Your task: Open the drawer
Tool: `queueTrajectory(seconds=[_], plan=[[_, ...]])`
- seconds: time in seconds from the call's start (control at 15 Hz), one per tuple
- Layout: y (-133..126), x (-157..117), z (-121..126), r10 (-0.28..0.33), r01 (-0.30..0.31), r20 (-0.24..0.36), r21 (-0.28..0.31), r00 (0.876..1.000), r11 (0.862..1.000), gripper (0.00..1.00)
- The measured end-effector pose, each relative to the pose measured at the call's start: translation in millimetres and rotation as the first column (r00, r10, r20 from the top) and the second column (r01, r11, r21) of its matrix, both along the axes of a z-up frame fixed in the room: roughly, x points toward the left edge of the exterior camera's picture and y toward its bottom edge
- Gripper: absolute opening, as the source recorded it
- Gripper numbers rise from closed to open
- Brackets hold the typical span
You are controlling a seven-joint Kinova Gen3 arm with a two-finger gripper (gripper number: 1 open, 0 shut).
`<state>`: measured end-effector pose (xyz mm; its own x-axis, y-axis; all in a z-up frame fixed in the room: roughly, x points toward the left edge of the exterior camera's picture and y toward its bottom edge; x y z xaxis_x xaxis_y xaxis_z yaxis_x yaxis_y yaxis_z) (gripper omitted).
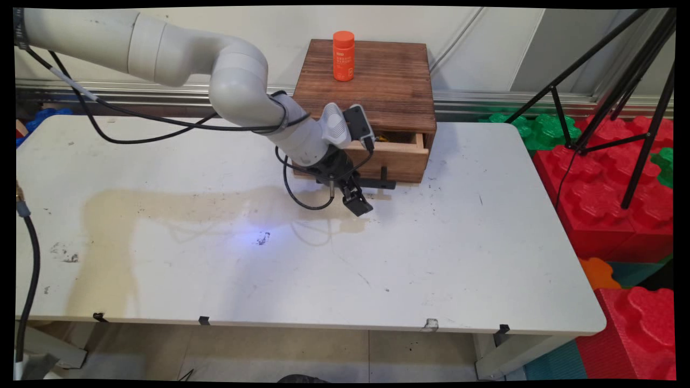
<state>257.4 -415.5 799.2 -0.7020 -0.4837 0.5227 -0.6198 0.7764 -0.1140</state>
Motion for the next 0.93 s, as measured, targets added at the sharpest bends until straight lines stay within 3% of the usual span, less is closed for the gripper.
queueTrajectory(seconds=[0.93], plan=[[44.7,-17.8,10.3,0.016,-0.017,0.011,0.058,1.0,0.998,1.0]])
